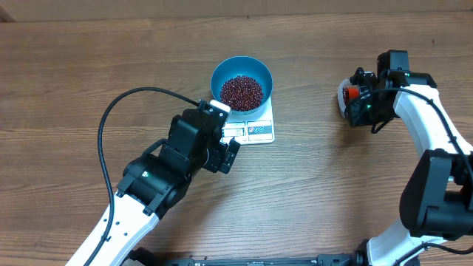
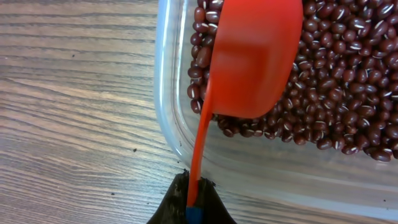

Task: Scoop item into bowl and weigh 150g on scale
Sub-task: 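Lower the red scoop into the beans with the right gripper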

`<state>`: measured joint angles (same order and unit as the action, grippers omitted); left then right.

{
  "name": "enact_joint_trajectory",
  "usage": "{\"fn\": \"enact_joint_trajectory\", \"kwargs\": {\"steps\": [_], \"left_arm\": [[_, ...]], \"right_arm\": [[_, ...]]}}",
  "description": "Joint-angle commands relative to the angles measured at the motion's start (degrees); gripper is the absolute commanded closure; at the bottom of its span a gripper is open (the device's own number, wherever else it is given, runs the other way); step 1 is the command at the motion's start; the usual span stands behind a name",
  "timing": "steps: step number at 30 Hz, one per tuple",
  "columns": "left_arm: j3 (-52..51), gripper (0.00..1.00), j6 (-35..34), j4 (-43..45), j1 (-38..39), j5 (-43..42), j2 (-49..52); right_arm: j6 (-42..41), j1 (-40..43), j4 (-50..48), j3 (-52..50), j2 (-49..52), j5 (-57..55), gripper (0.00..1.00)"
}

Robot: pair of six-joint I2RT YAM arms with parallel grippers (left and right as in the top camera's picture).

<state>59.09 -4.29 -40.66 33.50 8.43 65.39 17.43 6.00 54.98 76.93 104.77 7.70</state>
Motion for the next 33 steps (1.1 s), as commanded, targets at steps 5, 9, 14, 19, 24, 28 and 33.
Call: {"fn": "enact_joint_trajectory", "kwargs": {"steps": [5, 9, 14, 19, 24, 28, 33], "left_arm": [[-0.1, 0.0, -0.2, 0.2, -0.2, 0.5, 0.2], [-0.1, 0.01, -0.2, 0.2, -0.2, 0.5, 0.2], [-0.1, 0.0, -0.2, 0.2, -0.2, 0.5, 0.2], [-0.1, 0.0, -0.2, 0.2, -0.2, 0.5, 0.2], [-0.1, 0.0, -0.2, 0.2, -0.2, 0.5, 0.2], [-0.1, 0.01, -0.2, 0.2, -0.2, 0.5, 0.2], [-0.1, 0.0, -0.2, 0.2, -0.2, 0.5, 0.2]], "right_arm": [[1.0, -0.1, -2.3, 0.2, 1.1, 4.4, 0.96], [0.8, 1.1, -2.7, 0.2, 1.1, 7.3, 0.96], [0.6, 3.3, -2.4, 0.2, 1.1, 10.7, 0.96], [-1.8, 5.9, -2.2, 0.2, 1.1, 12.1, 0.96], [-6.8, 7.8, -2.3, 0.2, 1.1, 12.1, 0.96], [-7.4, 9.1, -2.2, 0.2, 1.2, 14.6, 0.96], [-7.4, 10.5, -2.2, 0.2, 2.1, 19.3, 0.96]]}}
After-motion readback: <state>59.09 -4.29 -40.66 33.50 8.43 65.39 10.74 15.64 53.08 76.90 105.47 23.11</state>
